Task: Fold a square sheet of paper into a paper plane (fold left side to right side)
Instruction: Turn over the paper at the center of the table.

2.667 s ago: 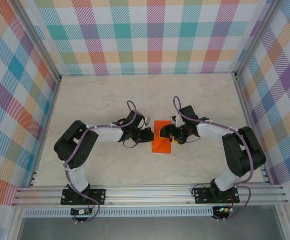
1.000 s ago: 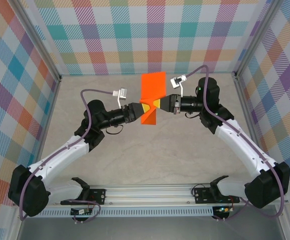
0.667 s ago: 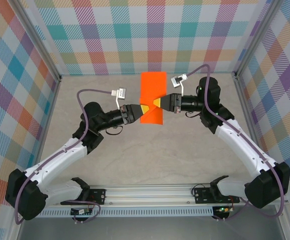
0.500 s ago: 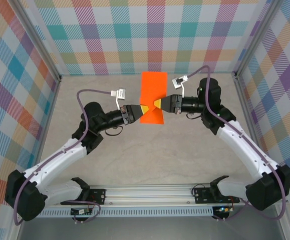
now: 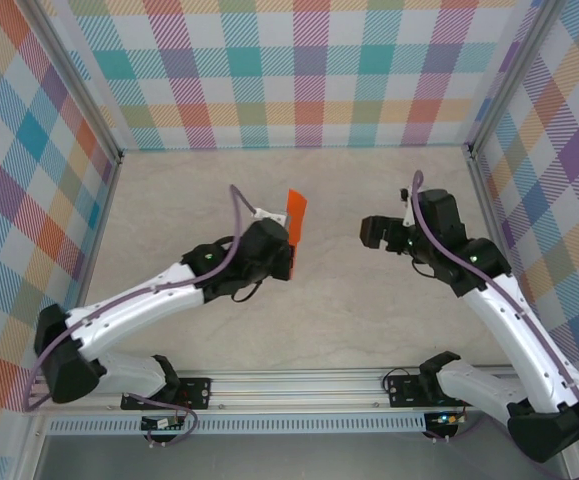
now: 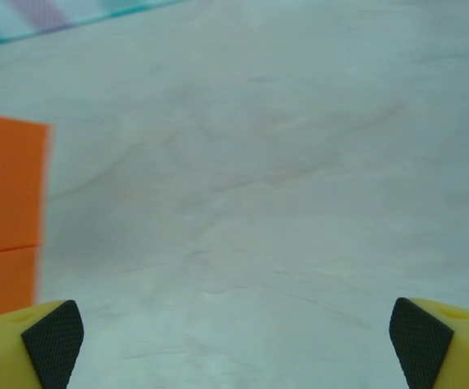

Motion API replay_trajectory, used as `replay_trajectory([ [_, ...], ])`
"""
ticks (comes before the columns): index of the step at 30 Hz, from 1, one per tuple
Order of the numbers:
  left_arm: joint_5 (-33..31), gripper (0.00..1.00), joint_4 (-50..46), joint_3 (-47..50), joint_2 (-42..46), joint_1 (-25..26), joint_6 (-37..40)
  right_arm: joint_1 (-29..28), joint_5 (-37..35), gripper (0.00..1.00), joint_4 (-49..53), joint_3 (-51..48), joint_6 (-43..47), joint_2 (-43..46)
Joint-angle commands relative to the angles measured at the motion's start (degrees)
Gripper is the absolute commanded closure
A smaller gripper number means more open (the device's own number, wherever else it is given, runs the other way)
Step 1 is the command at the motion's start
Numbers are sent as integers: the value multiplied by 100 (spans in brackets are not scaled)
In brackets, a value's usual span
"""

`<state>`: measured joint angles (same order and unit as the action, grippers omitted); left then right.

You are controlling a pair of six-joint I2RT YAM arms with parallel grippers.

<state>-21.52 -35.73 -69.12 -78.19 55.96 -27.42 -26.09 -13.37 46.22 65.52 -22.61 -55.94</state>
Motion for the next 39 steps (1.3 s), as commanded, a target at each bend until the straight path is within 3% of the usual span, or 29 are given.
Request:
replay_trajectory([
  [1, -2390, 100, -2293, -642, -850, 264, -714, 13, -1776, 0, 718, -184, 16, 403],
  [6, -2468, 100, -3317, -1535, -2343, 327, -1611, 14, -2273, 0, 853, -267, 0, 817],
  [16, -1053, 100, -3683, -2958, -4485, 336, -1895, 25, -2521, 0, 1082, -258, 125, 1001],
  [24, -230, 99, -3556, -3437, -5124, 359, -1854, 29, -2522, 0, 1118, -326, 171, 1037],
  [32, 92, 82, -3352, -3733, -5053, 345, -1385, 32, -2242, 0, 1048, -424, 132, 928],
  [39, 408, 41, -2517, -2881, -3994, 337, -931, 33, -1647, 0, 866, -452, 161, 750],
])
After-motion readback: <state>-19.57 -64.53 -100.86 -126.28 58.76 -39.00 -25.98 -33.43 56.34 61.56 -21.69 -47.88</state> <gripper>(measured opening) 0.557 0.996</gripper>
